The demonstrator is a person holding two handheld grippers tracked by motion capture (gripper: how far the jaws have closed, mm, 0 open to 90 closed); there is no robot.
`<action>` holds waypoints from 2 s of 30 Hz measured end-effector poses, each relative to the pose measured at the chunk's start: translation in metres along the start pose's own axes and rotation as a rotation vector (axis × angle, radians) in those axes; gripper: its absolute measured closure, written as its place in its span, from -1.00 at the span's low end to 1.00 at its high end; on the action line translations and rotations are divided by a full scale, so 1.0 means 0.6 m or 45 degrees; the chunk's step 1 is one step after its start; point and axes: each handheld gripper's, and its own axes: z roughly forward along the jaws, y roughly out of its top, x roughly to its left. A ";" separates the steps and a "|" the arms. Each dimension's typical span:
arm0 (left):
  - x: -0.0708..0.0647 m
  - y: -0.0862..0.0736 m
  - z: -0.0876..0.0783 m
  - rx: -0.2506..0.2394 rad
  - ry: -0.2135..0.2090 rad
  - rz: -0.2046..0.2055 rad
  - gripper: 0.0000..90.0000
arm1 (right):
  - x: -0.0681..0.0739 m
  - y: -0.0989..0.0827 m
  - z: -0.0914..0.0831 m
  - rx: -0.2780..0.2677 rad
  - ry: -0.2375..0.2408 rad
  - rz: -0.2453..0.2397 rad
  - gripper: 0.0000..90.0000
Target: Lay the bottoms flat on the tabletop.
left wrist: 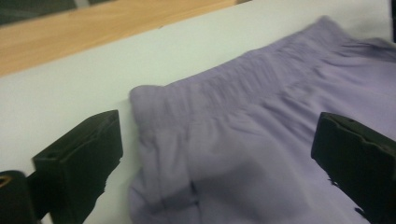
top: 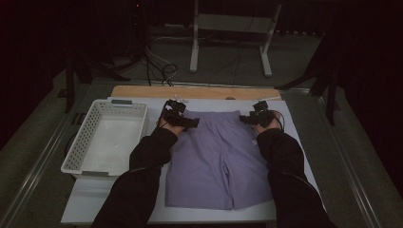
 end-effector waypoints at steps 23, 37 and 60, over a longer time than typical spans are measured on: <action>0.051 -0.033 0.061 0.013 0.010 0.014 0.75 | 0.003 0.002 0.050 0.111 -0.090 -0.063 1.00; 0.040 0.002 0.069 -0.083 -0.027 0.080 0.89 | -0.021 0.024 0.014 0.015 -0.223 -0.059 1.00; 0.035 0.010 0.089 -0.092 -0.111 0.021 0.29 | -0.042 0.015 0.022 -0.002 -0.251 0.074 0.63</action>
